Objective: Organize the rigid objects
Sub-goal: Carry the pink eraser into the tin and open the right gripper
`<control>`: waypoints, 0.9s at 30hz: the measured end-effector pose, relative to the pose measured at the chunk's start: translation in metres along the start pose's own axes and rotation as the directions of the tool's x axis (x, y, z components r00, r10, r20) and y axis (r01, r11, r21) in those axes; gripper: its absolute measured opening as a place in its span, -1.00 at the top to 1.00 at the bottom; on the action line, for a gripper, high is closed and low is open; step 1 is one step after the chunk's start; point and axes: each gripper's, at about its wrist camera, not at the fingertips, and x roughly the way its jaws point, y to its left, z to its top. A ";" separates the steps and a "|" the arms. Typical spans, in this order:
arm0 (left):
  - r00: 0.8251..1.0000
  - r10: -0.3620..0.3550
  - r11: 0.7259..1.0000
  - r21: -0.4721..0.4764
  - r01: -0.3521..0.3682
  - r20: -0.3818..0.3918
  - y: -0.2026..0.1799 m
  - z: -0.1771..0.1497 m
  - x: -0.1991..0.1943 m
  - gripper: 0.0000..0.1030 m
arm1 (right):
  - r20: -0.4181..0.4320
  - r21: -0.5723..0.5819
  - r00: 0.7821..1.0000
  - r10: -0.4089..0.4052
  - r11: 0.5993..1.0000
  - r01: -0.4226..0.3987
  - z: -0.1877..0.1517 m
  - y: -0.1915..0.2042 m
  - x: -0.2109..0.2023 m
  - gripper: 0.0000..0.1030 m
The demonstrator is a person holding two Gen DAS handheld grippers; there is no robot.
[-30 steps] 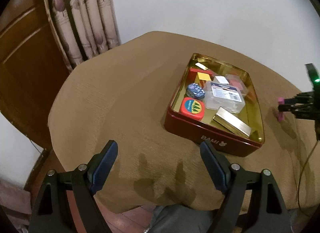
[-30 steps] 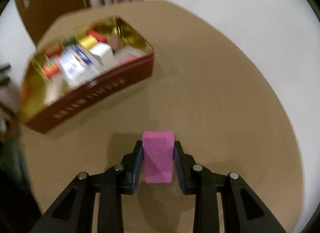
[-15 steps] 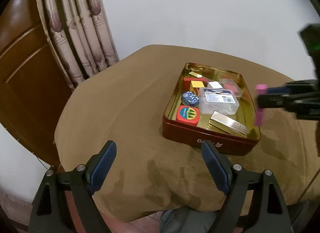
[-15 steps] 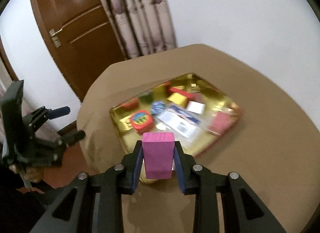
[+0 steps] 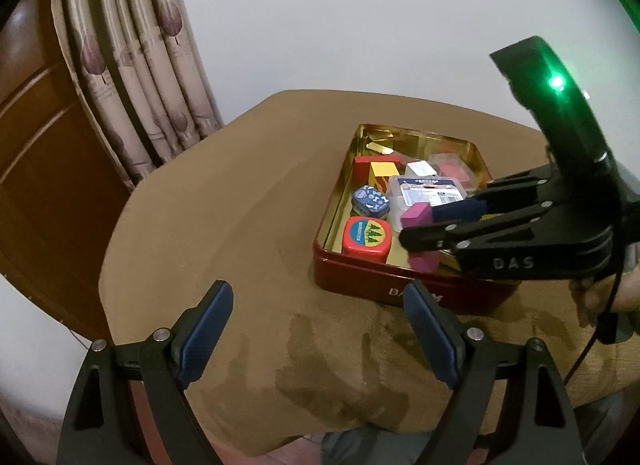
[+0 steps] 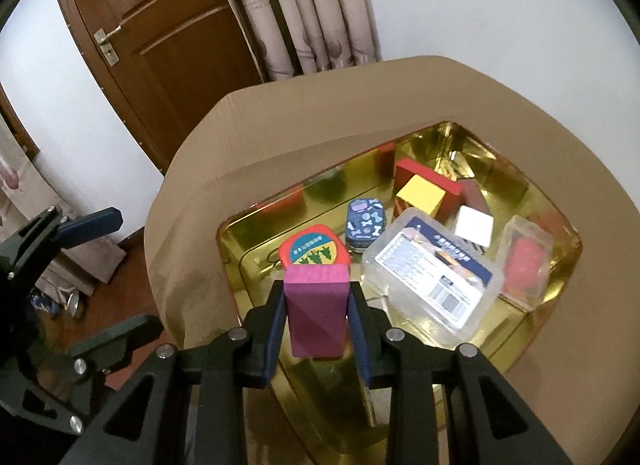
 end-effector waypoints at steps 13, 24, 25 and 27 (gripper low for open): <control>0.997 -0.028 0.999 -0.034 0.025 -0.072 0.007 -0.003 0.012 -0.64 | -0.029 0.003 0.999 -0.032 0.999 0.033 -0.002 0.009 0.029 0.42; 0.997 -0.037 0.999 -0.043 0.034 -0.071 0.006 -0.003 0.008 -0.64 | 0.170 0.034 0.975 -0.143 0.990 0.139 -0.008 0.022 -0.016 0.28; 0.997 -0.039 0.998 -0.042 0.036 -0.070 0.007 -0.003 0.008 -0.64 | 0.203 0.051 0.960 -0.190 0.982 0.184 -0.011 0.026 -0.025 0.28; 0.997 -0.045 0.998 -0.039 0.043 -0.062 0.005 -0.003 0.005 -0.64 | 0.258 0.083 0.919 -0.298 0.955 0.286 -0.018 0.034 -0.040 0.26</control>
